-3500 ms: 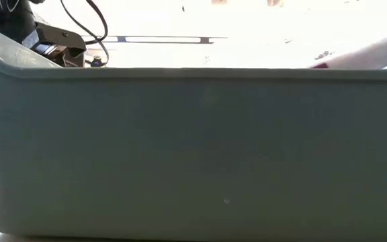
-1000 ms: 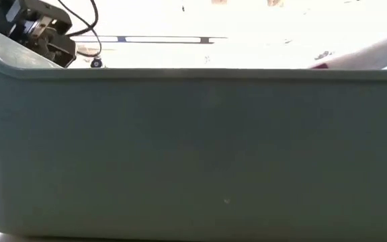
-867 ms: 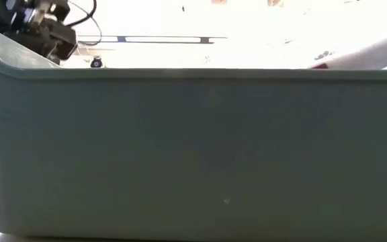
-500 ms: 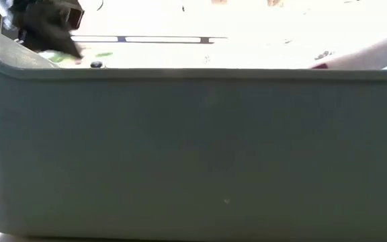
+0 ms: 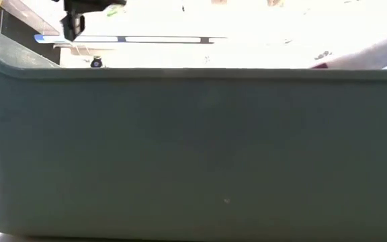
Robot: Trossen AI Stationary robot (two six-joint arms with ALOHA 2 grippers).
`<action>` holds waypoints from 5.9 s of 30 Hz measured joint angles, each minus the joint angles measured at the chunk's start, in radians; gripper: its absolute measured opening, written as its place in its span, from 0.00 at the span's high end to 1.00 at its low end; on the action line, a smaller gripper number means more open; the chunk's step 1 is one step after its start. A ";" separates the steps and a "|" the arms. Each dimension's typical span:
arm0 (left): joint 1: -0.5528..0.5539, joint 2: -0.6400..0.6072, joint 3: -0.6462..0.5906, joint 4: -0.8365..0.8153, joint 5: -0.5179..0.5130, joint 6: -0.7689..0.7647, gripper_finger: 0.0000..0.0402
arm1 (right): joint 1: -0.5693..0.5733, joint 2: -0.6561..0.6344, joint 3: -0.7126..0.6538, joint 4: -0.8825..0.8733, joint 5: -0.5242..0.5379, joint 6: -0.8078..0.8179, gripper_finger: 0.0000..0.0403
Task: Pick & Place Toothbrushes
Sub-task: Put the green toothbrush into the transparent bin
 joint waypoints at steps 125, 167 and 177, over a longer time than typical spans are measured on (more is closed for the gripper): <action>0.179 0.406 0.255 0.305 0.210 0.433 0.51 | -0.523 0.581 0.000 0.899 -1.048 0.161 0.97; 0.153 0.157 0.253 -0.093 0.095 0.440 0.51 | -0.610 0.692 0.000 0.345 -0.879 0.114 0.97; 0.152 0.157 0.253 -0.111 0.096 0.439 0.51 | -0.593 0.739 0.000 0.329 -0.853 0.007 0.97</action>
